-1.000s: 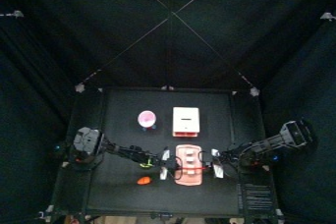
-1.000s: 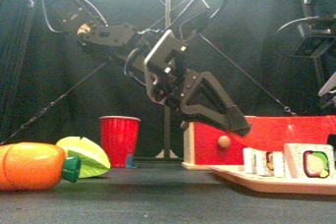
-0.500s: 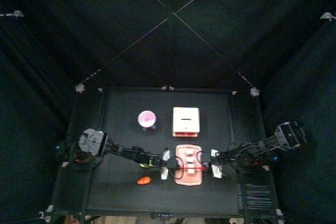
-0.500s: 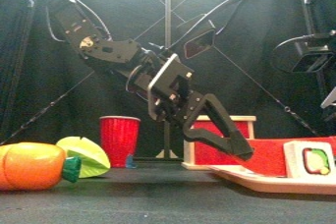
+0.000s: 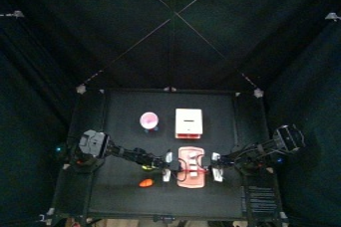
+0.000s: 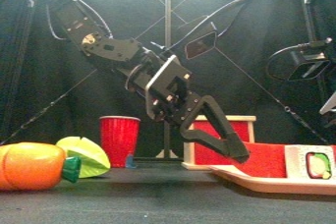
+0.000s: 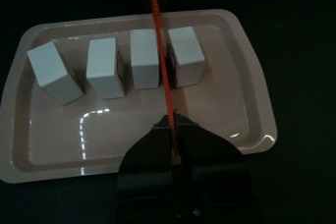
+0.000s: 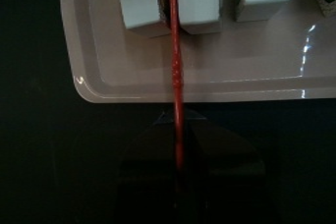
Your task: Cut sushi roll
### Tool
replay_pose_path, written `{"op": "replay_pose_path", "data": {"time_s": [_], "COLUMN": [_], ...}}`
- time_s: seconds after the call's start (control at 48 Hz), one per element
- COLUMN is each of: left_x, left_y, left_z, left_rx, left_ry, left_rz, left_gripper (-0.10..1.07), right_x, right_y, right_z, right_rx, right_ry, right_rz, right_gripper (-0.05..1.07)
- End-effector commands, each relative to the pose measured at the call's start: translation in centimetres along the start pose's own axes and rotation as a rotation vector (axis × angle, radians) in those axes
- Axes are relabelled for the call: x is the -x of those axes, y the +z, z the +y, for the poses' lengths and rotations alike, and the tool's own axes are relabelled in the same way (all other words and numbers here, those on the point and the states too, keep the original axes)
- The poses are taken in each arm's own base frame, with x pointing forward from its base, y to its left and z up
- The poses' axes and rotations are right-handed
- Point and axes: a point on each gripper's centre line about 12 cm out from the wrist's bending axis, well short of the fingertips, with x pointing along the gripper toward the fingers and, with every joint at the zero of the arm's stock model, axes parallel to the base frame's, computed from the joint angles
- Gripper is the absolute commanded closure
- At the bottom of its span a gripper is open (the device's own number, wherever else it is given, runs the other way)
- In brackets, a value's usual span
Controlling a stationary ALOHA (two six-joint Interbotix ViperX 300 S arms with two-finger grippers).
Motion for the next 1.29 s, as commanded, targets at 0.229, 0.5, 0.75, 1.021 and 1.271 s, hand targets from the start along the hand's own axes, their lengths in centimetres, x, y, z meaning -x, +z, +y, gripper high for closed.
{"op": "replay_pose_path", "data": {"time_s": [0.229, 0.5, 0.75, 1.021, 1.271], "left_x": [1.0, 1.2, 1.8, 3.2, 3.0], "left_y": [2.1, 2.5, 4.5, 6.5, 6.3], "left_z": [-1.8, -2.1, -2.1, -1.6, -1.6], "left_rx": [-0.035, -0.042, -0.047, -0.052, -0.052], "left_ry": [-0.037, -0.044, -0.044, -0.037, -0.036], "left_rz": [-0.030, -0.034, -0.086, -0.142, -0.143], "left_gripper": [0.68, 0.68, 0.68, 0.68, 0.68], "right_x": [0.4, 0.5, 1.6, 4.5, 4.4], "right_y": [0.8, 1.0, 1.9, 3.6, 3.3], "right_z": [2.3, 2.7, 2.9, 3.0, 2.4], "right_rx": [0.039, 0.047, 0.076, 0.112, 0.092], "right_ry": [0.060, 0.071, 0.088, 0.116, 0.103], "right_rz": [-0.014, -0.010, -0.057, -0.201, -0.214], "right_gripper": [0.63, 0.63, 0.63, 0.63, 0.63]}}
